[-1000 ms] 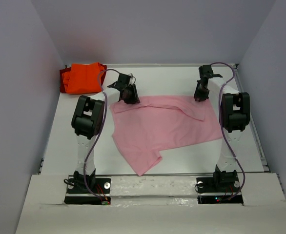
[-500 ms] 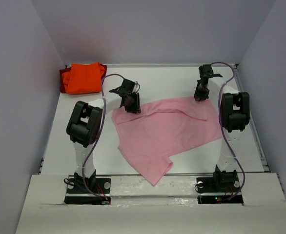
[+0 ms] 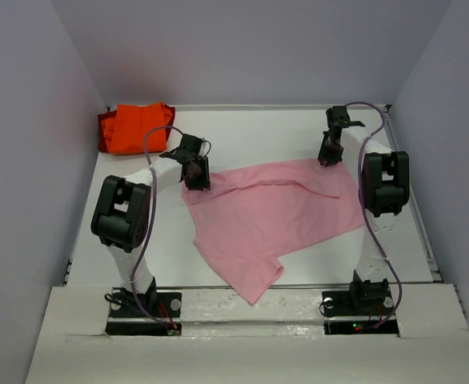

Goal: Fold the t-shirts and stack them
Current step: Fold the tshirt

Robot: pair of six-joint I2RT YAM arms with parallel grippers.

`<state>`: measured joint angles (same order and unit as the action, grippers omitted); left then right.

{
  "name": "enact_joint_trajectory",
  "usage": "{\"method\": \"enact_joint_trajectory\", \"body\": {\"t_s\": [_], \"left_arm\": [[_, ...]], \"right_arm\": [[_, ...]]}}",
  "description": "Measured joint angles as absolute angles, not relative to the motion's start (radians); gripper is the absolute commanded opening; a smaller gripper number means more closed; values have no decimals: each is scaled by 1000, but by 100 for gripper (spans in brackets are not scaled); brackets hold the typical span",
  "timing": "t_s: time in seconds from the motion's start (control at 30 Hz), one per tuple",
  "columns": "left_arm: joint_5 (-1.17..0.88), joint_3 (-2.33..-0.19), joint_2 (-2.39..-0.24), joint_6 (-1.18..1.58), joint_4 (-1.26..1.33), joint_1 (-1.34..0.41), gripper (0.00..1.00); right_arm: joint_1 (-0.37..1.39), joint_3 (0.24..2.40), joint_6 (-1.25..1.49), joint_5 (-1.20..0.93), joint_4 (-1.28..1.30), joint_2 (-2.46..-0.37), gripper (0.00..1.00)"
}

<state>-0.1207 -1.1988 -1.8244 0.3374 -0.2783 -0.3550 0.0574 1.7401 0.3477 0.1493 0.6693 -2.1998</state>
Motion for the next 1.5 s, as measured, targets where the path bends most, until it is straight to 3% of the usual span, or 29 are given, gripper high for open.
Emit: {"method": "enact_joint_trajectory", "body": {"t_s": [0.27, 0.37, 0.47, 0.5, 0.6, 0.9, 1.1, 1.27, 1.47, 1.5], "left_arm": [[-126, -1132, -1779, 338, -273, -354, 38], [-133, -1132, -1779, 338, -268, -354, 32], [-136, -1132, -1779, 337, -266, -354, 22], [-138, -1132, -1779, 338, -265, -354, 12], [-140, -1131, -1780, 334, -261, -354, 0], [-152, -1090, -1774, 332, -236, -356, 0], [-176, -1013, -1658, 350, -241, -374, 0], [-57, -1023, -1583, 363, -271, -379, 18], [90, -1054, -1604, 398, -317, -367, 24], [104, -1054, -1615, 405, -323, -363, 33]], "right_arm": [[57, 1740, 348, 149, 670, -2200, 29], [57, 1740, 348, 149, 669, -2200, 29], [57, 1740, 348, 149, 670, -2200, 29], [57, 1740, 348, 149, 670, -2200, 29], [57, 1740, 348, 149, 669, -2200, 29], [57, 1740, 348, 149, 670, -2200, 29], [57, 1740, 348, 149, 669, -2200, 29], [57, 1740, 348, 148, 669, -2200, 29], [54, 1740, 348, 142, 669, -2200, 29], [54, 1740, 348, 141, 669, -2200, 29]]}}
